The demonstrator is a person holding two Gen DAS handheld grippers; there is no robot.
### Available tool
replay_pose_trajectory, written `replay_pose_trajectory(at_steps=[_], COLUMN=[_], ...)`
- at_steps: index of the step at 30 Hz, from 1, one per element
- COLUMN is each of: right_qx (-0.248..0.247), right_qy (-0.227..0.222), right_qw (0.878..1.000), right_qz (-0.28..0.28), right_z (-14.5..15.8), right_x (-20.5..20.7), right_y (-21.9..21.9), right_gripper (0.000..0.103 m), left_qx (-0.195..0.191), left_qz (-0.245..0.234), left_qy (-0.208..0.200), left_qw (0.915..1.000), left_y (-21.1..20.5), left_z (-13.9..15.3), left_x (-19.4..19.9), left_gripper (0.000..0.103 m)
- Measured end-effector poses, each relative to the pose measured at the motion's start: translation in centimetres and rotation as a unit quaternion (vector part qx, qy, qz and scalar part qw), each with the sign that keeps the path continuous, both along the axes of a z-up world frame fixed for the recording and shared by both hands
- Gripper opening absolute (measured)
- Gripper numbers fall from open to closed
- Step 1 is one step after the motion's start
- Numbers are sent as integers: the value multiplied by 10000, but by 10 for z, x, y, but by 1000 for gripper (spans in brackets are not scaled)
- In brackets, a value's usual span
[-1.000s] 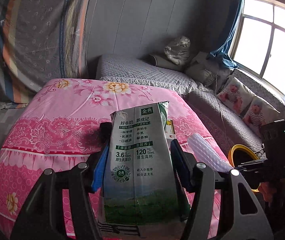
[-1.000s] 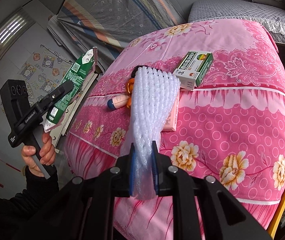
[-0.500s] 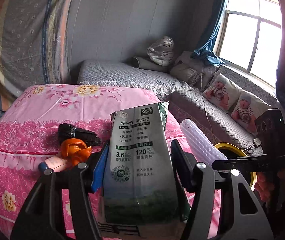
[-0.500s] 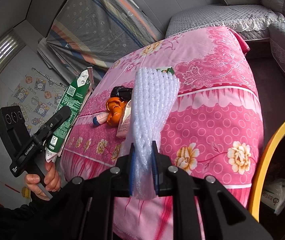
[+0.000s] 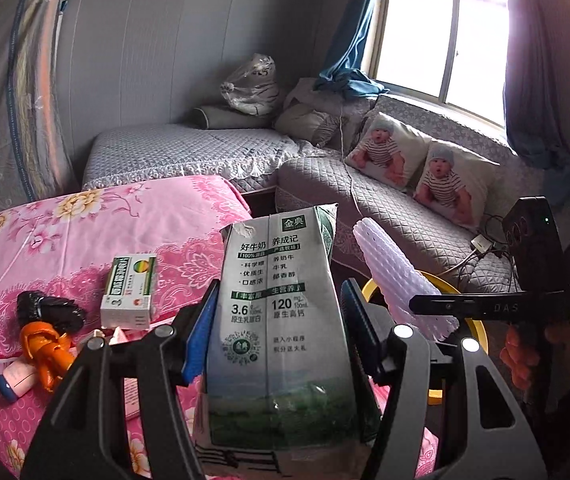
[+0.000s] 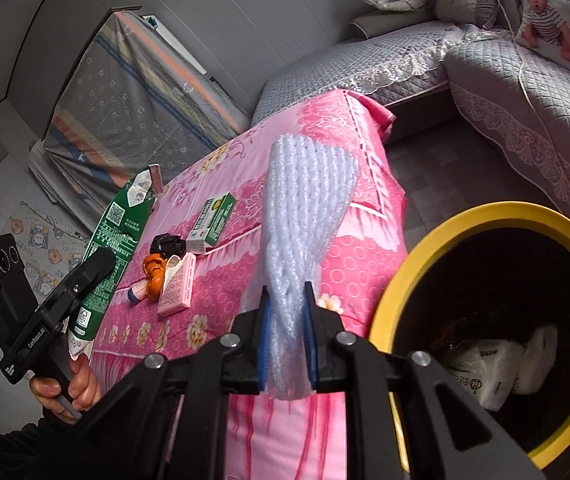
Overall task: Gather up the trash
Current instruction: 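Carry the milk carton and foam sleeve over the bin while opening both tools to drop them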
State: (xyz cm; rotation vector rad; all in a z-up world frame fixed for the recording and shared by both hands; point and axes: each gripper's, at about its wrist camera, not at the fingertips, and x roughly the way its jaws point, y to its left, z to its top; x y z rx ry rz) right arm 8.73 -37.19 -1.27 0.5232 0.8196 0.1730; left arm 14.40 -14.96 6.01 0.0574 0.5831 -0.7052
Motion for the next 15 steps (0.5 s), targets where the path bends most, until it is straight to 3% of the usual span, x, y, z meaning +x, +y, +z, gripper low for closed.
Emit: replay_pose_trajectory(at_steps=[15], right_qx=[-372], right_qy=[310], right_qw=[9866], right_qz=[-1558], right_z=[-33], right_x=[-56], right_y=[-88], right_gripper=[13], left_qx=[285], left_qz=[-1197], left_qy=[16], left_qw=[9924], left_y=[-121], left_z=[-22], left_x=[-14], left_gripper=[57])
